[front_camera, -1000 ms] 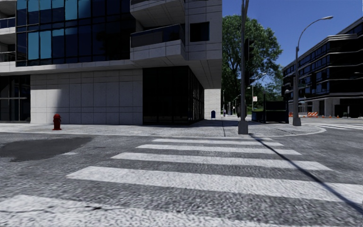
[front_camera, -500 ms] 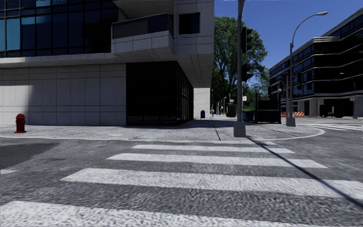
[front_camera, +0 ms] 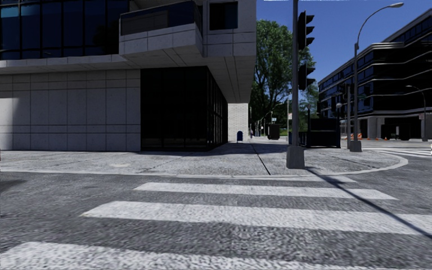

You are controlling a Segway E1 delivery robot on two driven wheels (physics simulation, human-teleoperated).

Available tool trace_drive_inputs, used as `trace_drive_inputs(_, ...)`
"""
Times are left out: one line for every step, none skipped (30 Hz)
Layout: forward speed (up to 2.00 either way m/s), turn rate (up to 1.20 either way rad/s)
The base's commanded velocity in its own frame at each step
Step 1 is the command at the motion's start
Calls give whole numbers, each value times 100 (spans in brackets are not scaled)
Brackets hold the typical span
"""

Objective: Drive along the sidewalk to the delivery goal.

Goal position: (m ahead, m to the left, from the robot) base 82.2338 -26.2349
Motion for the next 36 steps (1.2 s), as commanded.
trace_drive_inputs(200,-31)
trace_drive_inputs(200,-31)
trace_drive_inputs(200,-22)
trace_drive_inputs(200,-6)
trace_drive_inputs(200,-6)
trace_drive_inputs(200,-2)
trace_drive_inputs(200,0)
trace_drive_inputs(200,0)
trace_drive_inputs(200,0)
trace_drive_inputs(200,-7)
trace_drive_inputs(200,-19)
trace_drive_inputs(200,-19)
trace_drive_inputs(200,-28)
trace_drive_inputs(200,-33)
trace_drive_inputs(200,-34)
trace_drive_inputs(200,-34)
trace_drive_inputs(200,-36)
trace_drive_inputs(200,-36)
trace_drive_inputs(200,-36)
trace_drive_inputs(200,-36)
trace_drive_inputs(200,-33)
trace_drive_inputs(200,-19)
trace_drive_inputs(200,-19)
trace_drive_inputs(200,-4)
trace_drive_inputs(200,0)
trace_drive_inputs(200,0)
trace_drive_inputs(200,0)
trace_drive_inputs(200,0)
trace_drive_inputs(200,0)
trace_drive_inputs(200,0)
trace_drive_inputs(200,0)
trace_drive_inputs(200,-14)
trace_drive_inputs(200,-30)
trace_drive_inputs(200,-30)
trace_drive_inputs(200,-40)
trace_drive_inputs(200,-42)
